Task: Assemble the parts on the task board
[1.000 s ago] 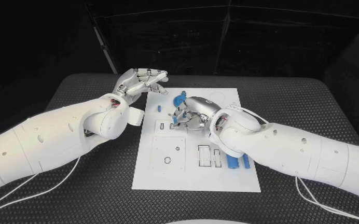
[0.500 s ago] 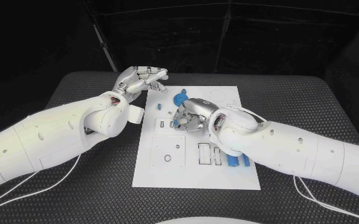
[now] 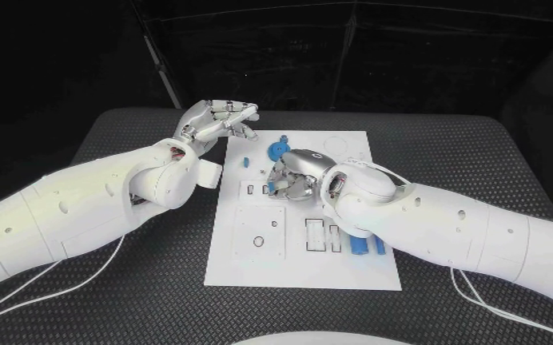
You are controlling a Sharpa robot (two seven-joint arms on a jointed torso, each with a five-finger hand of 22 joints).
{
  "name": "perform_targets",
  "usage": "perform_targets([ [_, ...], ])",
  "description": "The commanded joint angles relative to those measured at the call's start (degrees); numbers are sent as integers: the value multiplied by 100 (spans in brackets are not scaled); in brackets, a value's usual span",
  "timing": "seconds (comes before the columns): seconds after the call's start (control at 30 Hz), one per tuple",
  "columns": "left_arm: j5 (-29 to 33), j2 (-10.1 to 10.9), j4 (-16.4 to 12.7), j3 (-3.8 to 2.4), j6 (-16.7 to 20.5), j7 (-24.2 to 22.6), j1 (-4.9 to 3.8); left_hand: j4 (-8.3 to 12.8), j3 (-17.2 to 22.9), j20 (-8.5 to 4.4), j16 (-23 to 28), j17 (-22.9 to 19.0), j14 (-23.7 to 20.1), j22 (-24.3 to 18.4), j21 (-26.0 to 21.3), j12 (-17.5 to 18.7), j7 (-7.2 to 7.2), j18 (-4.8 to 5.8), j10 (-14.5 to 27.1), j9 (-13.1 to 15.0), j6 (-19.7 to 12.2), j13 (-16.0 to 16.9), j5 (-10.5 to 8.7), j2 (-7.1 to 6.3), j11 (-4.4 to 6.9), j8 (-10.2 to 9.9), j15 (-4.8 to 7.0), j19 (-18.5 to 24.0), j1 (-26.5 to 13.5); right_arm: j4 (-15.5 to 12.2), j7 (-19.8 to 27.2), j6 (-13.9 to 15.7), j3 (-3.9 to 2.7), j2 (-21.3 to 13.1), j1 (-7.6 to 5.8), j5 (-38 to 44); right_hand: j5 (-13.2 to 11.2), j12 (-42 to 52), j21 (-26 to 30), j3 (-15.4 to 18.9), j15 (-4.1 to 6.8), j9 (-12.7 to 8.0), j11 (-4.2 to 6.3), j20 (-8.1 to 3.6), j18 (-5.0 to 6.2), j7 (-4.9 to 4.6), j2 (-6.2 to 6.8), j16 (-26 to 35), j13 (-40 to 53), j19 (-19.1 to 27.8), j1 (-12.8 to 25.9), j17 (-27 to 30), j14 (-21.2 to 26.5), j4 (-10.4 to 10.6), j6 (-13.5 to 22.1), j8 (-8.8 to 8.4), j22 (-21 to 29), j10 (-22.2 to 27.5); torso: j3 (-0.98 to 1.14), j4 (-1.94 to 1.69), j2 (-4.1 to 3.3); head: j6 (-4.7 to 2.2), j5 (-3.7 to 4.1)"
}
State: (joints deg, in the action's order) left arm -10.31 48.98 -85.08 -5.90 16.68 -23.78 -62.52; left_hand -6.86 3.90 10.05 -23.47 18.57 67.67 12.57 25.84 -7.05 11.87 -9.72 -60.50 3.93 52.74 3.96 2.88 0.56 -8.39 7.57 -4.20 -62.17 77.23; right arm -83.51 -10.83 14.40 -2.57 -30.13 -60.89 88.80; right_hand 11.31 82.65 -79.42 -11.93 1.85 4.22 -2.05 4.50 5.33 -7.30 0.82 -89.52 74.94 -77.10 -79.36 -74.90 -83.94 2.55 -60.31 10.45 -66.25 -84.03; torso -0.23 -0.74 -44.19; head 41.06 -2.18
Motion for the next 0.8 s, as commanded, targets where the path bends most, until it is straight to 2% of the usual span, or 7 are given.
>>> perform_targets([
  [0.03, -15, -5, -4, -5, -68, -9, -8, -7, -26, -1, 22, 7, -39, 6, 40, 33, 2, -47, -37, -2, 41, -1, -20, 67, 6, -21, -15, 44, 7, 22, -180, -185, 16, -1, 11, 138, -7, -44, -10, -6, -1, 24, -4, -10, -57, 52, 17, -20, 614, 27, 48, -1432, -589, -9, -72, 6, 10, 36, 1, -2, -2, 16, -4],
  [0.2, -15, -2, 0, -5, -70, -7, -8, -7, -26, -1, 22, 7, -39, 6, 40, 33, 2, -47, -37, -2, 41, -1, -20, 67, 6, -21, -15, 44, 7, 29, -305, -231, 16, -10, 11, 205, 53, -75, 0, -12, -10, 17, -13, -1, -54, 40, 49, -12, 586, 37, 75, -1412, -584, -19, -50, -19, 27, 63, -3, -5, 2, 49, 2],
  [0.47, -15, -3, 3, -5, -80, -6, -8, -7, -26, -1, 22, 7, -39, 6, 40, 33, 2, -47, -37, -2, 41, -1, -20, 67, 6, -21, -15, 44, 7, 26, -365, -279, 16, -4, 17, 240, 74, -81, 1, -9, -17, 11, -22, 5, -54, 30, 84, -12, 583, 37, 97, -1411, -584, -26, -32, -38, 25, 68, 1, -6, 2, 64, -4],
  [0.57, -15, -3, 6, -4, -83, -5, -8, -7, -26, -1, 22, 7, -39, 6, 40, 34, 2, -47, -37, -3, 41, -1, -20, 67, 6, -21, -15, 44, 7, 34, -364, -287, 16, 3, 21, 243, 75, -87, 1, -8, -18, 10, -25, 6, -55, 27, 96, -11, 578, 35, 103, -1409, -584, -29, -27, -44, 23, 73, -2, 4, 0, 70, -8],
  [0.8, -15, -1, 11, -4, -84, -2, -8, -5, -28, -1, 22, 11, -39, 7, 41, 39, 1, -47, -36, -3, 41, -1, -20, 68, 7, -24, -14, 46, 8, 66, -363, -298, 17, 10, 25, 245, 72, -93, 6, -1, -25, 6, -32, 12, -53, 18, 128, -10, 574, 41, 124, -1406, -583, -33, -14, -58, 33, 78, -8, 1, 2, 74, -4],
])
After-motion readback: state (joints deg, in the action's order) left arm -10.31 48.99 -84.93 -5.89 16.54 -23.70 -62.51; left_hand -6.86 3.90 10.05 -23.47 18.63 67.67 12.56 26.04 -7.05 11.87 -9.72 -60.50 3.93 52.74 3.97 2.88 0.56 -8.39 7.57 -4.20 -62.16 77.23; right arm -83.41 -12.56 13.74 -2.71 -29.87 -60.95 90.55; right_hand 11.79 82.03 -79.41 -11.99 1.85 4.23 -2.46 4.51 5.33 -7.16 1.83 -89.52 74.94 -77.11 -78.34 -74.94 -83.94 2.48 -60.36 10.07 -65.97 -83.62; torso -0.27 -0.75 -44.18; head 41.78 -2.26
